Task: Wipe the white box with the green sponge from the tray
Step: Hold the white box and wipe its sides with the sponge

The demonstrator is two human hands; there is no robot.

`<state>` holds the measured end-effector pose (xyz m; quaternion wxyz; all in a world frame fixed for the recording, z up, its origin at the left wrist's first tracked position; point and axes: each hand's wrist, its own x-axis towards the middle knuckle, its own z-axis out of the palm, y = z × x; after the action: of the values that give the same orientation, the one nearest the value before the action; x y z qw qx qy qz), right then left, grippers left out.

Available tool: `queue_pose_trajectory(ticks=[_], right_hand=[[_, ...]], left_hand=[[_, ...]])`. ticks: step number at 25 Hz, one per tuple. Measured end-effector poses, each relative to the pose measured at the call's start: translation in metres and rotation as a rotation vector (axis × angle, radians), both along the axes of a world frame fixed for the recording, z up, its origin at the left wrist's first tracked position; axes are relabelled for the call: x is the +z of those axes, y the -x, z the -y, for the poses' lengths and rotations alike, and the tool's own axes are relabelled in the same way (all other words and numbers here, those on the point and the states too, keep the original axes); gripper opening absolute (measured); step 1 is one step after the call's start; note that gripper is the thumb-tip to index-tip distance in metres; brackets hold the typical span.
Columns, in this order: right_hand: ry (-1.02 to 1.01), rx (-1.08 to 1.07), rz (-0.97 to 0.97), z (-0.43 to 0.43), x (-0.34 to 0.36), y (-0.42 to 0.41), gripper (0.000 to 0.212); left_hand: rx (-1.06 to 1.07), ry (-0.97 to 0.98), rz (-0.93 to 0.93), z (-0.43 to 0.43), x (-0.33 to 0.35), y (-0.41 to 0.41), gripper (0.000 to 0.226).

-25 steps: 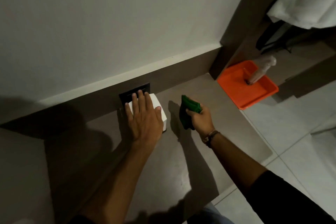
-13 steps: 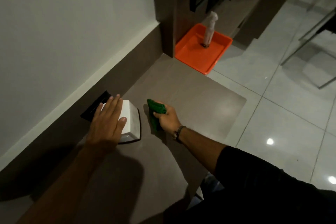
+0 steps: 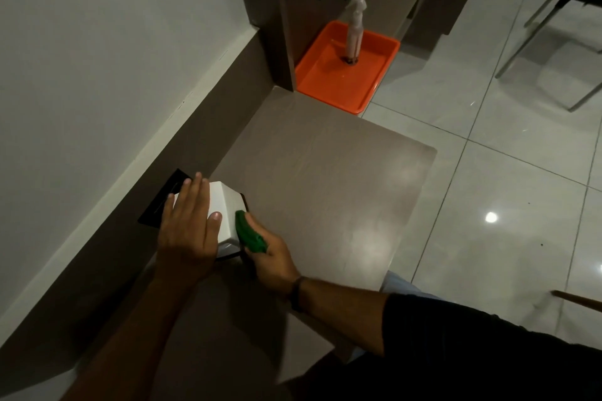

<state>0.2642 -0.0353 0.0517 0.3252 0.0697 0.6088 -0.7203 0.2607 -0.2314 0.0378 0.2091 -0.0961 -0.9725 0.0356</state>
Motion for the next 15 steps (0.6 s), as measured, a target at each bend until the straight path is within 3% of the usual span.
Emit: queue_pose_trajectory(ticks=[5, 7, 11, 15], right_hand=[[-0.071, -0.014, -0.018, 0.028, 0.017, 0.076, 0.033], [-0.043, -0.033, -0.06, 0.034, 0.021, 0.067, 0.041], [-0.005, -0.002, -0.013, 0.004, 0.019, 0.004, 0.043], [-0.068, 0.021, -0.043, 0.017, 0.007, 0.052, 0.036]], left_hand=[[0.026, -0.052, 0.037, -0.001, -0.001, 0.002, 0.055], [0.063, -0.164, 0.072, -0.002, 0.003, 0.004, 0.055], [0.037, -0.168, 0.072, -0.003, 0.004, 0.002, 0.055], [0.074, -0.256, 0.171, -0.004, 0.009, 0.002, 0.061]])
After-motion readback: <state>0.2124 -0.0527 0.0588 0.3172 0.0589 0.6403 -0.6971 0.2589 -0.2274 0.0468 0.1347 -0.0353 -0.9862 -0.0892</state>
